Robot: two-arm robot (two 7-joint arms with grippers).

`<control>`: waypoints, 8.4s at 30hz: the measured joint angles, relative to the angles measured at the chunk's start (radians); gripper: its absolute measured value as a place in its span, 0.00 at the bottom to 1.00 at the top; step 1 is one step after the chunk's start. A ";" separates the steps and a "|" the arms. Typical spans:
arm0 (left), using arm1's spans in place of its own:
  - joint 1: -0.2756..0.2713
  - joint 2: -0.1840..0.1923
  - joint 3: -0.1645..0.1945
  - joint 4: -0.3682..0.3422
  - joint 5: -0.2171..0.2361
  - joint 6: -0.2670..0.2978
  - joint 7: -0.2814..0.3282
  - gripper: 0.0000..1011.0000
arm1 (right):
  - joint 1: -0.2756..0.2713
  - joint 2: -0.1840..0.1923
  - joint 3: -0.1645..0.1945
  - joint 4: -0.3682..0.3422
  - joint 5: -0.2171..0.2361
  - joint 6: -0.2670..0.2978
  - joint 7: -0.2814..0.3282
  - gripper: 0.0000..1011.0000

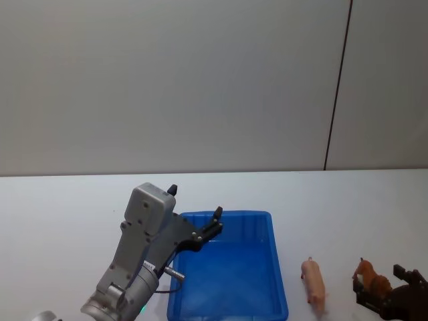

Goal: Pick up the two dolls from the table and place them into the box.

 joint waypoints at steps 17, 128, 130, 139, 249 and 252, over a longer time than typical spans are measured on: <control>0.000 0.000 0.000 0.000 0.000 0.000 0.000 0.99 | 0.030 -0.020 0.001 0.053 0.021 0.037 -0.018 0.54; 0.000 0.000 0.000 0.000 0.000 0.000 0.000 0.99 | 0.148 -0.114 -0.084 0.088 -0.016 0.160 0.087 0.97; 0.000 0.000 0.000 0.000 0.000 0.000 0.000 0.99 | 0.152 -0.118 -0.086 0.097 -0.019 0.164 0.086 0.92; 0.000 0.000 0.000 0.000 0.000 0.000 0.000 0.99 | 0.166 -0.131 -0.093 0.124 -0.022 0.187 0.081 0.67; 0.030 0.032 -0.022 -0.028 -0.015 0.012 0.047 0.99 | 0.143 -0.038 -0.046 -0.015 0.040 -0.077 0.206 0.99; 0.048 0.047 -0.030 -0.039 -0.032 0.018 0.068 0.99 | 0.138 -0.032 -0.043 -0.019 0.044 -0.082 0.206 0.99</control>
